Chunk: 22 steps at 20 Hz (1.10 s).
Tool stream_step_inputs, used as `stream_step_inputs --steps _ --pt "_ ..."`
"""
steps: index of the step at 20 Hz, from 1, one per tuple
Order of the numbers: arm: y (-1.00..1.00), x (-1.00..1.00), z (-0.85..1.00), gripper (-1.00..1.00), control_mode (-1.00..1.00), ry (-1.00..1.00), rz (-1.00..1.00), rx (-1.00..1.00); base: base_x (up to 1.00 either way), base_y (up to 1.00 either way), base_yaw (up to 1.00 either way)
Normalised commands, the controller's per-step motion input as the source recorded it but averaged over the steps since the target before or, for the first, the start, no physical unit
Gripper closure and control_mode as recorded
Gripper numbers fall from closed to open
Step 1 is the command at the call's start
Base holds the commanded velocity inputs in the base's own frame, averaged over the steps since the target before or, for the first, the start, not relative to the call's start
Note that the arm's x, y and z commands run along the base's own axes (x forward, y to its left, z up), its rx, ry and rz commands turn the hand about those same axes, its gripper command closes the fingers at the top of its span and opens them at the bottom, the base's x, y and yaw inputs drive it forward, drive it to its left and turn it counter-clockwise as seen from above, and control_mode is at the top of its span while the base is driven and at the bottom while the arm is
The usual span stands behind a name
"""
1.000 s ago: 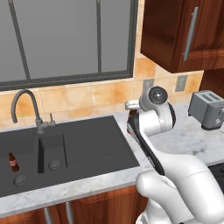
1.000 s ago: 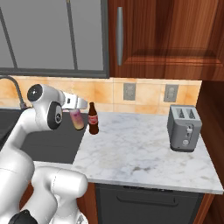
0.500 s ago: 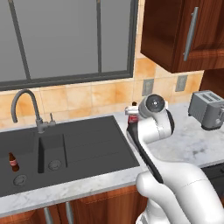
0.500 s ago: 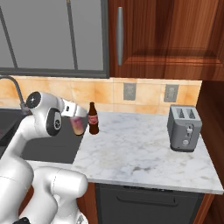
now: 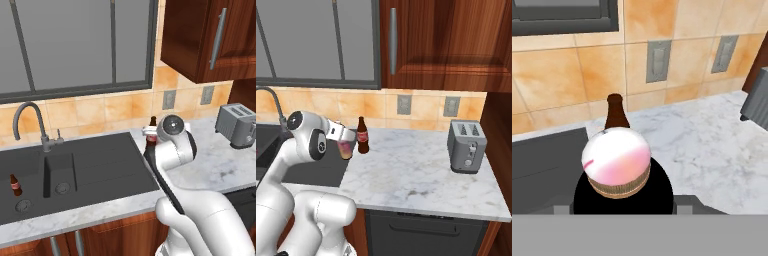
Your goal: Place the large bottle from the dining counter next to the other large bottle outside the sink, and place the small bottle from the dining counter next to the other small bottle inside the sink.
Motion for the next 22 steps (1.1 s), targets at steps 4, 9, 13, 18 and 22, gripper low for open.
stream_step_inputs --steps 4,9,13,18,22 --pt "-0.07 0.0 -0.17 1.0 -1.0 0.01 -0.06 0.02 0.0 0.0 0.0" --pt "-0.06 0.0 -0.02 1.0 -1.0 0.07 -0.07 0.04 0.0 0.0 0.0" --pt "-0.03 0.04 0.0 1.0 -1.0 0.07 -0.04 0.05 0.0 0.0 0.0" --pt "0.0 0.13 -0.06 1.0 -1.0 0.01 -0.01 0.02 0.0 0.0 0.0" --pt "0.0 0.16 -0.11 1.0 -1.0 0.0 -0.01 0.0 0.0 0.0 0.0"
